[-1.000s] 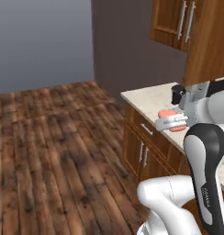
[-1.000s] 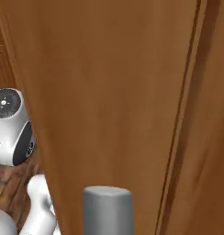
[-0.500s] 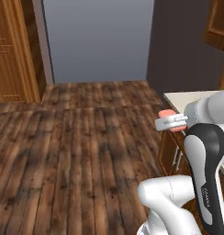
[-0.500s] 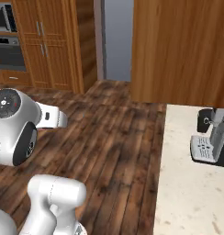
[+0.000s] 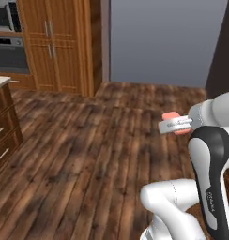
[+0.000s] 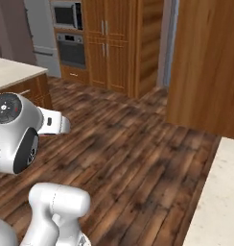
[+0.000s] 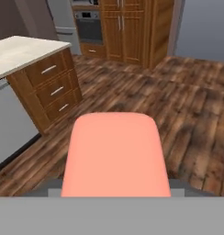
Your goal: Locate and retrieve the bar soap and bar soap from the cabinet. Place them next to the sink.
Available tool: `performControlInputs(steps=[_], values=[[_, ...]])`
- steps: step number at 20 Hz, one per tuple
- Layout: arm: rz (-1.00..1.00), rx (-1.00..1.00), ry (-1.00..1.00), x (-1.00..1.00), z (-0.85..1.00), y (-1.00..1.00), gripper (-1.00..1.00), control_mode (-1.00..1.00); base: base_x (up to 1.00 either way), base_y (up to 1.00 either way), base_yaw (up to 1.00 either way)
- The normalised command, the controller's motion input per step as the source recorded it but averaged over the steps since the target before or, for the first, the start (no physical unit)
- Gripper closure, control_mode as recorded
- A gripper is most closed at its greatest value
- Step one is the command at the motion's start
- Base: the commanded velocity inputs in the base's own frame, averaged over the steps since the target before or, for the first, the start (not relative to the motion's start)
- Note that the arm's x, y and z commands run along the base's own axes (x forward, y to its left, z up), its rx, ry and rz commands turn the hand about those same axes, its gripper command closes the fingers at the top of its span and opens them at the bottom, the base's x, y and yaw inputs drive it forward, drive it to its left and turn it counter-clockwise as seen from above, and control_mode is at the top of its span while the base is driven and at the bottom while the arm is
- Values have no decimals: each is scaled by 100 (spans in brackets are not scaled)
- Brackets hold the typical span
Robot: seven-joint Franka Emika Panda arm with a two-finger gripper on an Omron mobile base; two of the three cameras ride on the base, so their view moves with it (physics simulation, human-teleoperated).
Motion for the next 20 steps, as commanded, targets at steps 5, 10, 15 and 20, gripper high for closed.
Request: performControlInputs(steps=[5, 10, 15, 20], values=[[0, 0, 0, 0, 0, 0, 100, 100, 0, 5, 50], [0, 0, 0, 0, 0, 0, 100, 100, 0, 2, 50], [0, 0, 0, 0, 0, 0, 100, 100, 0, 0, 50], [0, 0, 0, 0, 0, 0, 100, 100, 0, 1, 50]])
